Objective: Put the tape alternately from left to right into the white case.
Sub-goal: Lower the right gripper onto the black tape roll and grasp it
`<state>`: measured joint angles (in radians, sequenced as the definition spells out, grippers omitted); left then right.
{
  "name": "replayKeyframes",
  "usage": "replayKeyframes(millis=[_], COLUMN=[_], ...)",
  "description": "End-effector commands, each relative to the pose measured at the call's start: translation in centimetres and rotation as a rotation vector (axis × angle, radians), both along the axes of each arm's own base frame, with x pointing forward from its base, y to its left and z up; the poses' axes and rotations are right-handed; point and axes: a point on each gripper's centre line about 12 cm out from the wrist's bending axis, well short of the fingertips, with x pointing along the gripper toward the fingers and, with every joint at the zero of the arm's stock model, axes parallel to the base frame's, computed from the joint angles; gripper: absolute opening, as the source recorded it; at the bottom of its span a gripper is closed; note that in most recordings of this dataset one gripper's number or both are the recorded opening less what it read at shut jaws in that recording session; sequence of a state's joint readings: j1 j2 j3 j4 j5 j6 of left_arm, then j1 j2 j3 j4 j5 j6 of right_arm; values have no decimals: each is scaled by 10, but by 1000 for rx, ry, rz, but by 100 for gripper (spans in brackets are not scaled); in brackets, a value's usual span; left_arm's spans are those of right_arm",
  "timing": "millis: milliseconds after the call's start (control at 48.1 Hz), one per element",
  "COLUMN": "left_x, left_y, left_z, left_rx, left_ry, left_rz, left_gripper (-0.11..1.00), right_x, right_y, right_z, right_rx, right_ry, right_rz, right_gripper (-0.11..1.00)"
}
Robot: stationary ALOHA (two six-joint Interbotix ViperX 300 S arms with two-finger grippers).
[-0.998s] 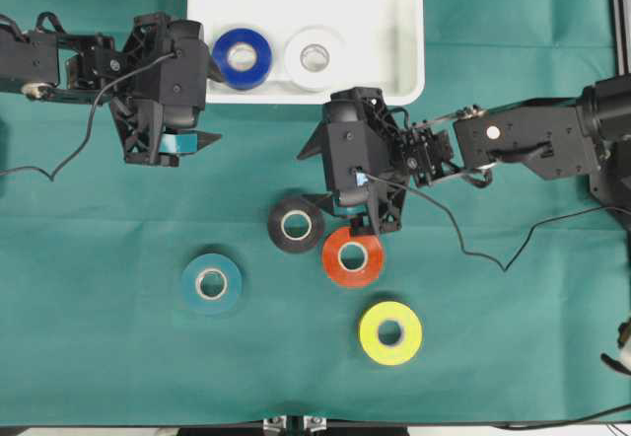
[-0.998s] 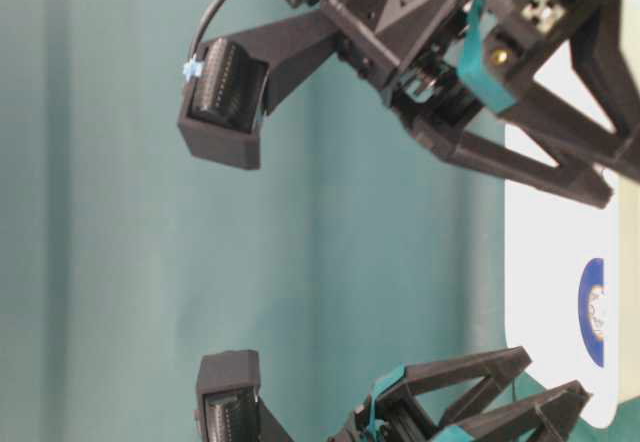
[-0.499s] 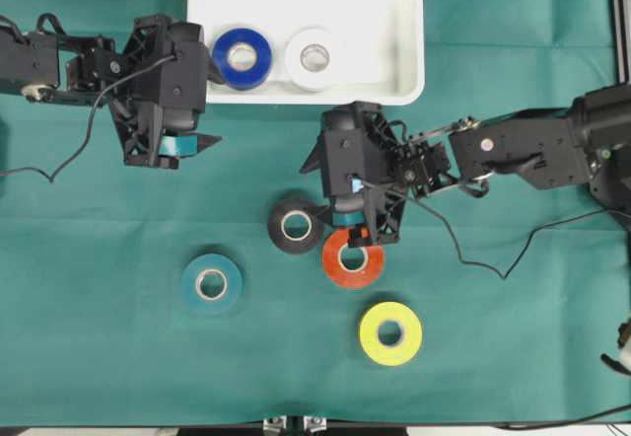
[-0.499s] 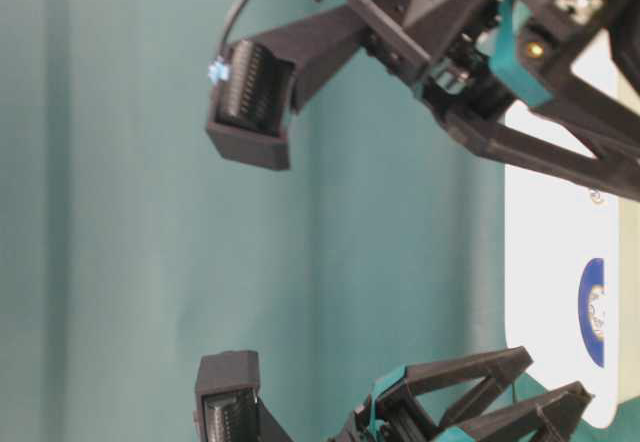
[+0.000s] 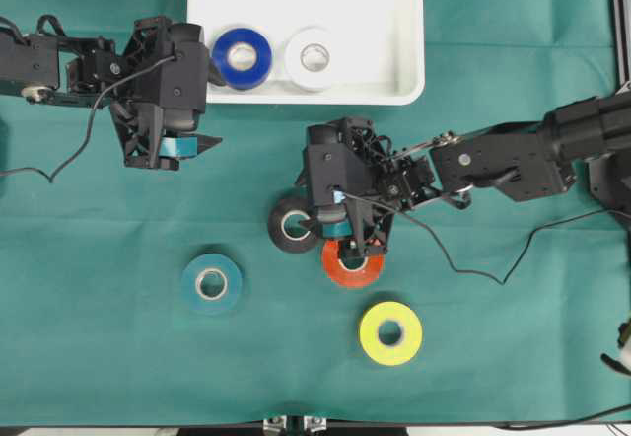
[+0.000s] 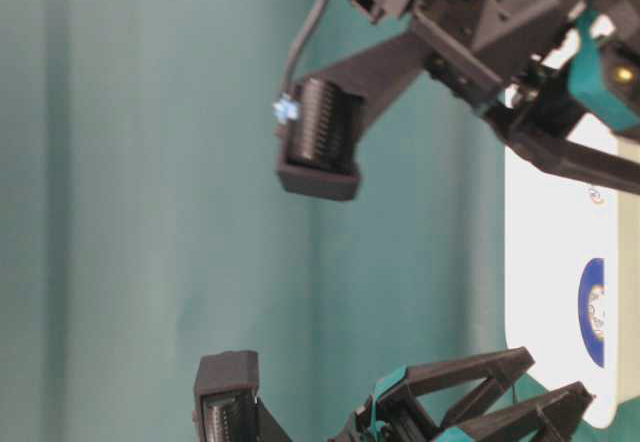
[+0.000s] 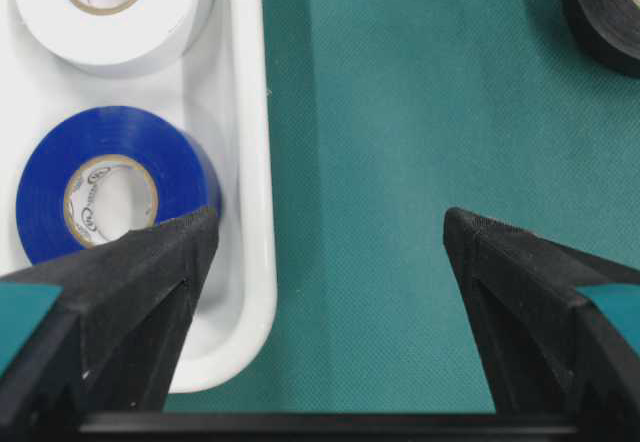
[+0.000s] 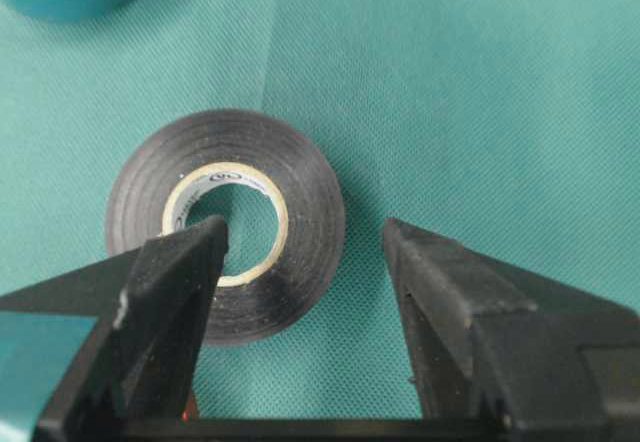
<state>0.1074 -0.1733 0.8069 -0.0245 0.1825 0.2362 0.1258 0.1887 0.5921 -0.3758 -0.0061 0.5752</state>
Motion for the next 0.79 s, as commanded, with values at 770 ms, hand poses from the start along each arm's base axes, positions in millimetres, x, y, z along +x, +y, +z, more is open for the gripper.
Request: replayKeyframes(millis=[770], left_x=[2], left_y=[-1], left_z=[8], left_rx=[0], left_ry=[-29], left_rz=[-1], left_gripper=[56], right_x=[20], right_y=[6], right_z=[0], right_rx=[-7], right_ry=[0], right_rz=[1], right_gripper=[27])
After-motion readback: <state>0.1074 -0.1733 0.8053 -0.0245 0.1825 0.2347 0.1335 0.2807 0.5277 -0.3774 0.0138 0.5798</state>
